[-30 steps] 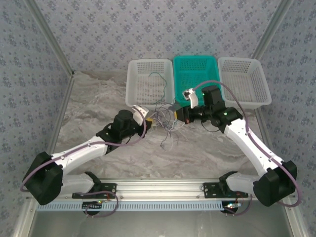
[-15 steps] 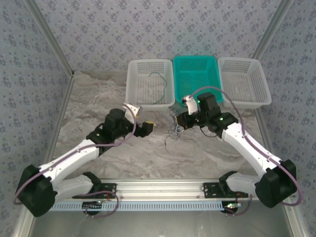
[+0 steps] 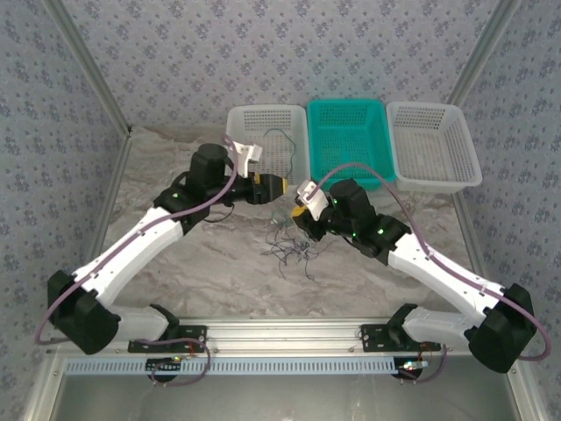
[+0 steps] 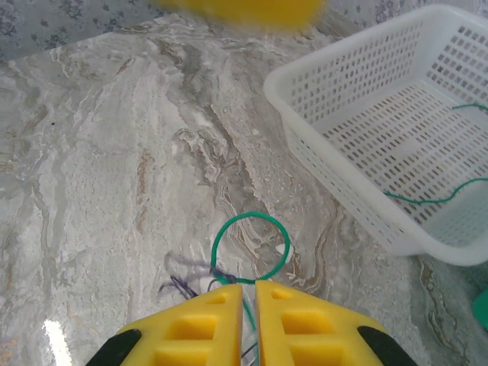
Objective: Untangle the cables
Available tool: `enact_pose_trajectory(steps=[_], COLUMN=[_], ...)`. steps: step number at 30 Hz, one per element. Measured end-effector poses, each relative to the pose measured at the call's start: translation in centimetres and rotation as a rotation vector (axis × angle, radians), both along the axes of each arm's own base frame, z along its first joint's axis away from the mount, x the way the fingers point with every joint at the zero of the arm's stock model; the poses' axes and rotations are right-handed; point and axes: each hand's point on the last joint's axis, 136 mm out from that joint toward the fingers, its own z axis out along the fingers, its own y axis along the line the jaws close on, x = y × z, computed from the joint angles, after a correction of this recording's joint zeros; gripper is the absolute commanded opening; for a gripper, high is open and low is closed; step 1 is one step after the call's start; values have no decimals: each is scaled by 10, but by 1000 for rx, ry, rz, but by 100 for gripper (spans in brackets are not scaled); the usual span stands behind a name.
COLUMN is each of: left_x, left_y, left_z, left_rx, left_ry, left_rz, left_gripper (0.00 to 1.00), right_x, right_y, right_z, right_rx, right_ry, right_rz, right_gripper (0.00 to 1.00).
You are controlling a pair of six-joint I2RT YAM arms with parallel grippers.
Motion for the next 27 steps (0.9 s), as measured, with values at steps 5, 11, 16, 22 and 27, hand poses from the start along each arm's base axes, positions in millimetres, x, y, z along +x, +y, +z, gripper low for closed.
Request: enact_pose_trajectory(steps=[5,11,16,22,27], left_x=[6,18,30,23,26], left_y=[-7,21,46,62,64], left_z=[-32,-67,-111,-163,-164], left_rx=[24,182,292,380,376], left_ry=[133,187,263,367,357], left_rz=[15,176,302,368,388], left_gripper=[66,81,84,84,86], right_x=[0,5,7,38,65], right_y=[3,-3,-8,-42,-79], right_z=[1,-11,-26,-73,-148], right_rx=[-2,-27,-25,26,23], right_ry=[-19,-5,60,265,480], right_rz=[4,-44,-104,-427,-675], right_gripper=[9,21,66,81,82])
